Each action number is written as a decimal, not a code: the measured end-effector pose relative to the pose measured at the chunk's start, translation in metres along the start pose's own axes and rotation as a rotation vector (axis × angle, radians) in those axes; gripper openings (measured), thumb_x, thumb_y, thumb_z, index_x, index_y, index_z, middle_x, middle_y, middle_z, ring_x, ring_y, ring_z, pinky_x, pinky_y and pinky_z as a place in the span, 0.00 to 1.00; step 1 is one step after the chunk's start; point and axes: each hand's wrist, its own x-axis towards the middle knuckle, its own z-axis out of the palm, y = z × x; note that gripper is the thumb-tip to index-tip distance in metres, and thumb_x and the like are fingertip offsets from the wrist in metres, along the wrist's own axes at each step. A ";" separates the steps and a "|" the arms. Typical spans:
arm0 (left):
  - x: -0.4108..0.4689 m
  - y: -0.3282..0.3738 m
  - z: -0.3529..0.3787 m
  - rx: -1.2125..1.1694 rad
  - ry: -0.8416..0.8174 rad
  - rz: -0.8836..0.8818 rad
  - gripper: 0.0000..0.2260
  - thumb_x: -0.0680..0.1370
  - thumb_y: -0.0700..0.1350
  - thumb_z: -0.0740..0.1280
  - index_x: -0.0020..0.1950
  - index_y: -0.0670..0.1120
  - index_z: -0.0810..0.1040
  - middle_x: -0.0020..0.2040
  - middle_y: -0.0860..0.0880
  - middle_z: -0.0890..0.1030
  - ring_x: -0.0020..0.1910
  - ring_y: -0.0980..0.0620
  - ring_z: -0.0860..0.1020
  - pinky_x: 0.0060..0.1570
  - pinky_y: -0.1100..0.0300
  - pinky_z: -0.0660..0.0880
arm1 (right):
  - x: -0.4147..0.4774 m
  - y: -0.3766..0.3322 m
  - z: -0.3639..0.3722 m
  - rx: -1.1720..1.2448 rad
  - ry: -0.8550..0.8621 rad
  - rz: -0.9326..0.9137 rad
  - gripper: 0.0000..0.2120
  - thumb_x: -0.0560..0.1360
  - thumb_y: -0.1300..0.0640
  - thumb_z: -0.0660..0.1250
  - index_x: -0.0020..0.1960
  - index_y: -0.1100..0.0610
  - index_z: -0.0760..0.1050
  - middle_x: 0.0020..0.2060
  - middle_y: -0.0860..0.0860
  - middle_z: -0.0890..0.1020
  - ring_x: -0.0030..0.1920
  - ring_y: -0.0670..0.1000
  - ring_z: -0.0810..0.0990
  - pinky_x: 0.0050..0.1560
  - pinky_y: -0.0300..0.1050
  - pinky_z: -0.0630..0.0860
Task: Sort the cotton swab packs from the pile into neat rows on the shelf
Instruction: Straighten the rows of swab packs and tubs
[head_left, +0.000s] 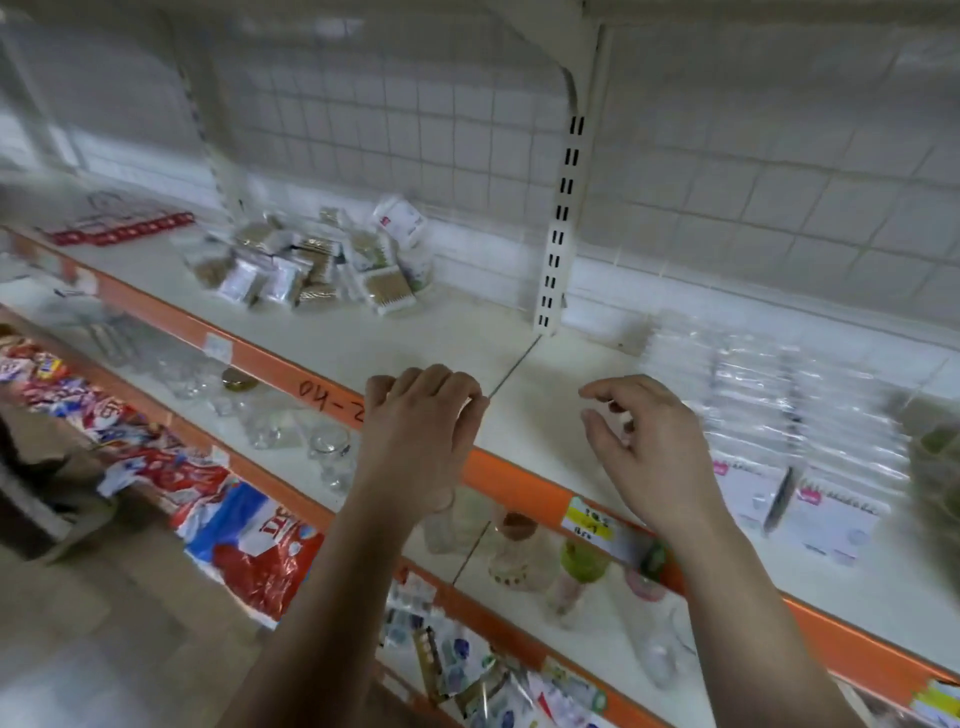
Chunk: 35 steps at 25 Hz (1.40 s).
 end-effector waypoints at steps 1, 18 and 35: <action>0.000 -0.017 -0.005 0.004 -0.014 -0.007 0.15 0.79 0.52 0.54 0.47 0.50 0.79 0.43 0.53 0.80 0.42 0.50 0.78 0.47 0.52 0.67 | 0.006 -0.013 0.015 0.010 0.000 0.003 0.09 0.75 0.60 0.67 0.54 0.53 0.79 0.49 0.47 0.79 0.47 0.46 0.75 0.45 0.33 0.67; -0.008 -0.272 -0.048 0.008 -0.097 -0.140 0.18 0.80 0.56 0.51 0.54 0.51 0.77 0.51 0.53 0.79 0.51 0.52 0.76 0.53 0.55 0.63 | 0.104 -0.162 0.234 0.146 -0.126 0.031 0.09 0.75 0.58 0.66 0.55 0.51 0.79 0.48 0.42 0.77 0.50 0.45 0.75 0.52 0.38 0.72; 0.099 -0.411 -0.001 0.062 -0.177 -0.198 0.16 0.78 0.56 0.56 0.60 0.53 0.76 0.56 0.52 0.79 0.57 0.50 0.75 0.56 0.52 0.65 | 0.286 -0.156 0.380 0.013 -0.221 0.008 0.16 0.72 0.57 0.70 0.59 0.53 0.77 0.57 0.48 0.76 0.57 0.49 0.73 0.48 0.38 0.66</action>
